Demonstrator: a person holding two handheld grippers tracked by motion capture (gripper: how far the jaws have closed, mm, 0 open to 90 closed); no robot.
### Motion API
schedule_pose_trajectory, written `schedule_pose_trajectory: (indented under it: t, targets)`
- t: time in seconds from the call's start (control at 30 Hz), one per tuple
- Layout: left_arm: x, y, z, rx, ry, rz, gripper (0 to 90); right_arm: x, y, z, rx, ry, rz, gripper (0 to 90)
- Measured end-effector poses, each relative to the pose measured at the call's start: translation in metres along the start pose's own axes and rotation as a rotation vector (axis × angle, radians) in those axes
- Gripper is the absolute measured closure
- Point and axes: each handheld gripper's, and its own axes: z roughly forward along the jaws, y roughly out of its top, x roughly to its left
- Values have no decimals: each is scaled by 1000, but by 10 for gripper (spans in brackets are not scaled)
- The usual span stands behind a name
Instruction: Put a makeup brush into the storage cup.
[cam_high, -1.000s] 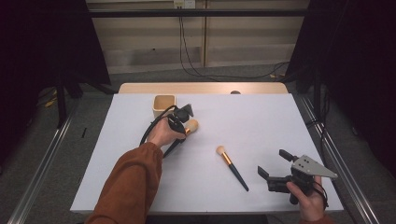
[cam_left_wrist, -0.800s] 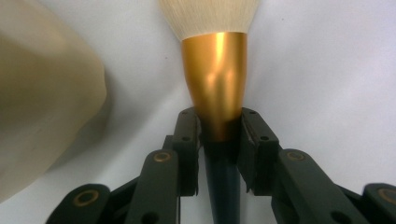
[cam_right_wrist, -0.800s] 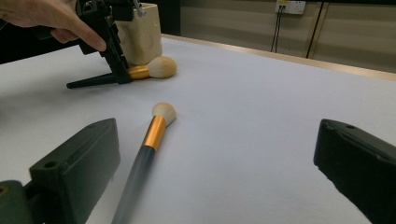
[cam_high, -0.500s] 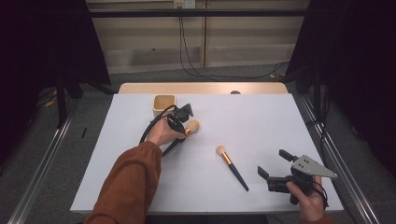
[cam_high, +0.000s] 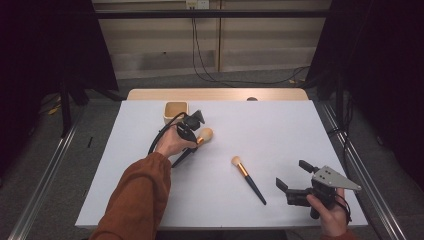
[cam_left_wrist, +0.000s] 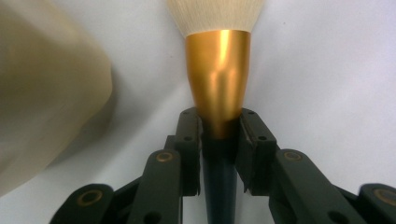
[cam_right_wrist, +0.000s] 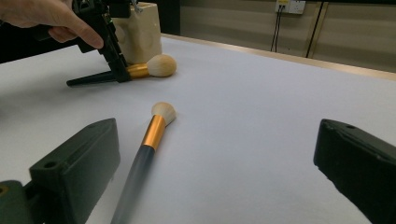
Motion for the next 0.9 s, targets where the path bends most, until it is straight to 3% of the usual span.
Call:
schedule_pose_trajectory:
  t: [0.2, 0.37, 0.73, 0.9]
  targets:
    - [3, -4, -4, -28, -26, -15, 722, 0, 0, 0, -2, -1, 3, 2]
    - [3, -7, -10, -74, -35, -32, 722, 0, 0, 0, -1, -1, 1, 2]
    - [2, -13, -29, -186, -63, -16, 722, 0, 0, 0, -1, -4, 2, 2]
    - [0, -18, -37, -244, -73, -37, 722, 0, 0, 0, -1, -3, 2, 2]
